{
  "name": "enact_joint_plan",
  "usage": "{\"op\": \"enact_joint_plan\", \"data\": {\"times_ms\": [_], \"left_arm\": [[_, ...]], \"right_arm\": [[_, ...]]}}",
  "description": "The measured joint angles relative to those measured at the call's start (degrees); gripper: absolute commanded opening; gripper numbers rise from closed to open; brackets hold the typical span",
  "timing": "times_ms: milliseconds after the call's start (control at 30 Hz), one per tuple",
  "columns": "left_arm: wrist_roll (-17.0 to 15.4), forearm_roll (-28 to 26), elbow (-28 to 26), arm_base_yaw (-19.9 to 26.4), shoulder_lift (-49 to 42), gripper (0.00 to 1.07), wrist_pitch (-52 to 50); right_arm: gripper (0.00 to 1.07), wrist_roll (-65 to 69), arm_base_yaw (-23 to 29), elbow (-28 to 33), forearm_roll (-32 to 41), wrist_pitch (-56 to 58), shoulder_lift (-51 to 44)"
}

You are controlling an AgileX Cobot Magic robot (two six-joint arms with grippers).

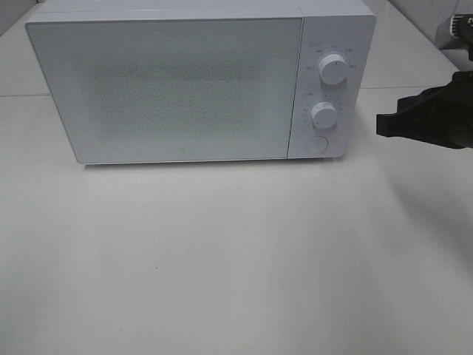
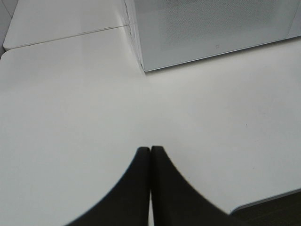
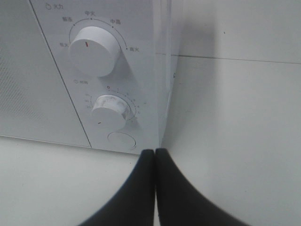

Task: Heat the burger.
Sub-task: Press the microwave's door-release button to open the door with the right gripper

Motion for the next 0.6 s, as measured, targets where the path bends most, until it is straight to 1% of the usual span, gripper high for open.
{"op": "enact_joint_plan", "data": {"times_ms": [33, 100, 200, 267, 367, 433, 600], "left_arm": [[0.0, 0.0, 0.0, 0.0, 0.0, 0.0, 0.0], [0.0, 0.0, 0.0, 0.0, 0.0, 0.0, 0.0], [0.0, 0.0, 0.0, 0.0, 0.0, 0.0, 0.0], [0.0, 0.0, 0.0, 0.0, 0.0, 0.0, 0.0], [0.0, 0.0, 0.0, 0.0, 0.0, 0.0, 0.0], [0.0, 0.0, 0.0, 0.0, 0.0, 0.0, 0.0], [0.0, 0.0, 0.0, 0.0, 0.0, 0.0, 0.0]], "right_arm": [[0.0, 0.0, 0.0, 0.0, 0.0, 0.0, 0.0], [0.0, 0.92, 0.0, 0.0, 0.0, -4.18, 3.44], [0.0, 1.49, 0.0, 0.0, -0.06, -5.67, 4.53], [0.0, 4.24, 0.0, 0.0, -2.69, -11.12, 8.14], [0.0, 4.98, 0.0, 0.0, -3.84, -12.49, 9.05], [0.0, 8.37, 0.0, -0.06, -7.96, -15.81, 12.2], [0.0, 11.92, 0.0, -0.06, -10.71, -16.96, 15.41]]}}
